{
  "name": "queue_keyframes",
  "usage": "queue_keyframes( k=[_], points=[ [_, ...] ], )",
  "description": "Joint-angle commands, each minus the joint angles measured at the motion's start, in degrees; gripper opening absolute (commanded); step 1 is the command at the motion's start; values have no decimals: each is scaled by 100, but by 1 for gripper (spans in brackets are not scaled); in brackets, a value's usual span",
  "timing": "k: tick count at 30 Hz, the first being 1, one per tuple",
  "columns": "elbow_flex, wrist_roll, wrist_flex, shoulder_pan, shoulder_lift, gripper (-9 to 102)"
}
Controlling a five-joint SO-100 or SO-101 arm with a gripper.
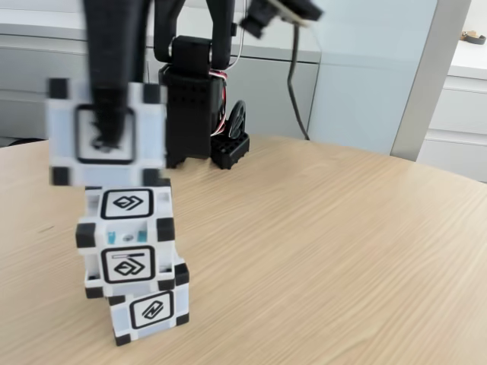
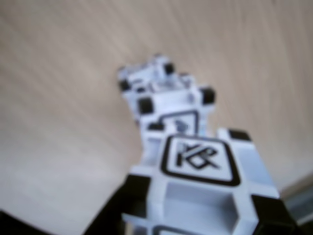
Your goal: Stack cubes from left to right.
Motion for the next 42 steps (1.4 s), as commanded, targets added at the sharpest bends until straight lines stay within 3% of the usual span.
queue_keyframes(
  k=[1,26,39,42],
  points=[
    [-272,-44,299,220,-105,0],
    [-290,-404,290,97,-290,0],
    [-290,-475,272,-457,-290,0],
    [-237,-580,264,-457,-299,4]
  ],
)
